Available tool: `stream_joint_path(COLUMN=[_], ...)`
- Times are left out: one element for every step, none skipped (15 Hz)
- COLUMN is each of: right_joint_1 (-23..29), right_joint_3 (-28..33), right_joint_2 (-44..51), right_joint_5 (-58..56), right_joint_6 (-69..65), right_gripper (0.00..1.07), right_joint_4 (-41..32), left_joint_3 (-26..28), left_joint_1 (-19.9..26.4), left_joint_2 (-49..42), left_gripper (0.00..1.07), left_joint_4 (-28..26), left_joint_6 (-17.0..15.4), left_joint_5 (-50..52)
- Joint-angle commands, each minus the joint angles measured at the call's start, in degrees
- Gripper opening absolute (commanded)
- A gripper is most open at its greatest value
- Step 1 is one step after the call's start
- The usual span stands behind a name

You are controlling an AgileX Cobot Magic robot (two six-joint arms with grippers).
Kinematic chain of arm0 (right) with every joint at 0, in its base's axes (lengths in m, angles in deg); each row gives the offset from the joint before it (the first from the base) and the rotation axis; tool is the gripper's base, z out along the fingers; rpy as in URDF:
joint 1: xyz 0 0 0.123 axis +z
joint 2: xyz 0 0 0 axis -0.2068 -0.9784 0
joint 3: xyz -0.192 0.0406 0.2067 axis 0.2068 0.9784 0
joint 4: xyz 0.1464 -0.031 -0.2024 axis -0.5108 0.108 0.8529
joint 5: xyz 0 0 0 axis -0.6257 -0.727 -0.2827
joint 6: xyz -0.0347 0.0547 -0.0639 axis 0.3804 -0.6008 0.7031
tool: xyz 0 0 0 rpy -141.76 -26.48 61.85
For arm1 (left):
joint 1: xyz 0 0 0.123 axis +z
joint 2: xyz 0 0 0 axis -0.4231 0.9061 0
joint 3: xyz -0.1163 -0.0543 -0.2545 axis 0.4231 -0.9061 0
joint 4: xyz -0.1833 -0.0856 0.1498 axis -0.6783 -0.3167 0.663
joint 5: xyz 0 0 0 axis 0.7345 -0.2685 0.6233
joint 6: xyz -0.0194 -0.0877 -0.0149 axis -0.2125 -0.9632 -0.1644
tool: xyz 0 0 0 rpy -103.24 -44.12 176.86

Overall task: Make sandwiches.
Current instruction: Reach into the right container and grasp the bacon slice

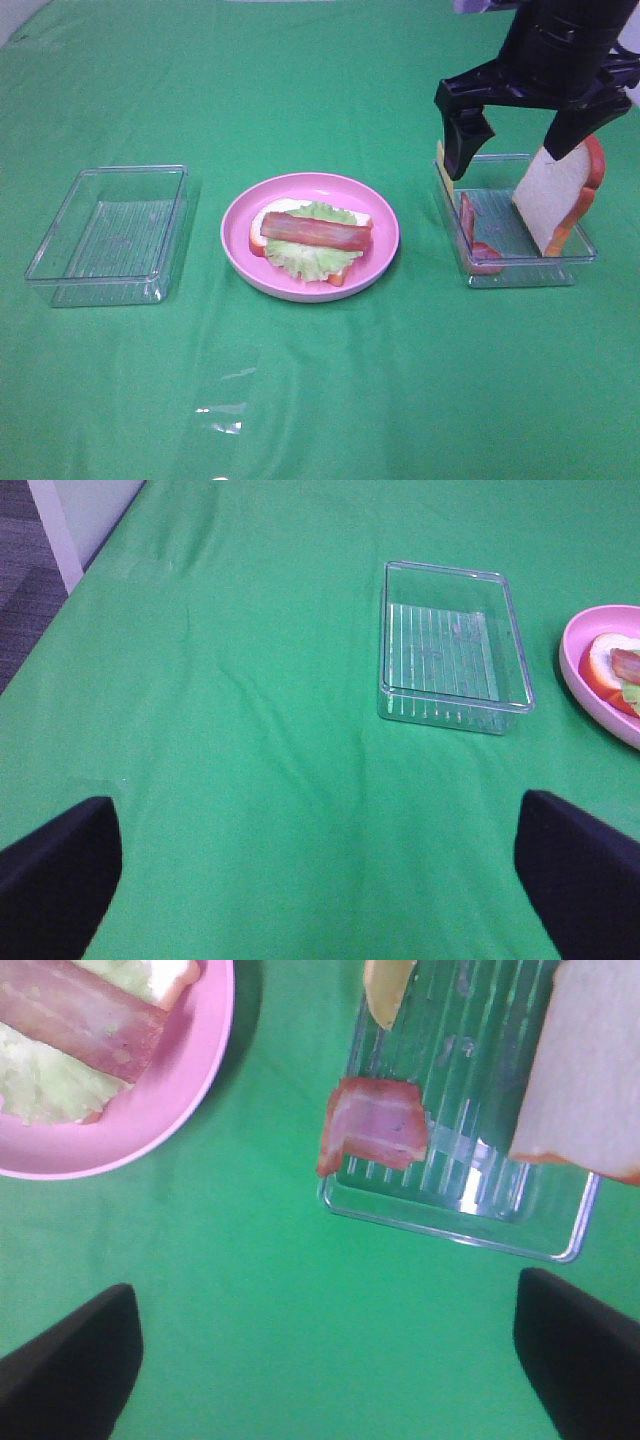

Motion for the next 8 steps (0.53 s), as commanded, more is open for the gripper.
stream_joint_path(right_joint_1=[0.00, 0.00, 0.00, 0.00, 0.00, 0.00, -0.06, -0.06], right_joint_3=[-2.81, -3.38, -4.30, -5.04, -5.67, -5.73, -5.73, -5.73], right_joint_2=[-3.61, -4.53, -6.02, -7.22, -8.42, -9.80, -11.86, -13.46], right_joint_5=[-0.29, -0.29, -0.40, -0.40, -0.40, -0.06, 0.69, 1.26], right_joint_6=[-2.23, -2.23, -2.23, -2.46, -2.81, -3.27, -3.55, -3.67], right_gripper=[0.96, 0.96, 0.96, 0.96, 0.96, 0.96, 0.96, 0.96], right_joint_4=[0.34, 0.63, 1.03, 1.20, 1.49, 2.35, 3.72, 5.10], left_joint_3=[-0.06, -0.06, -0.06, -0.06, -0.06, -0.06, -0.06, -0.06], left_joint_1=[0.29, 0.29, 0.29, 0.29, 0.29, 0.29, 0.29, 0.29], left_joint_2=[-0.80, -0.80, -0.80, -0.80, -0.80, -0.80, -0.80, -0.80], left_gripper=[1.00, 1.00, 1.00, 1.00, 1.00, 1.00, 1.00, 1.00], left_joint_4=[-0.06, -0.06, -0.06, -0.06, -0.06, -0.06, -0.06, -0.06], left_joint_6=[-0.23, -0.23, -0.23, -0.23, -0.23, -0.23, -0.23, -0.23], left_joint_5=[0.11, 0.11, 0.11, 0.11, 0.11, 0.11, 0.11, 0.11])
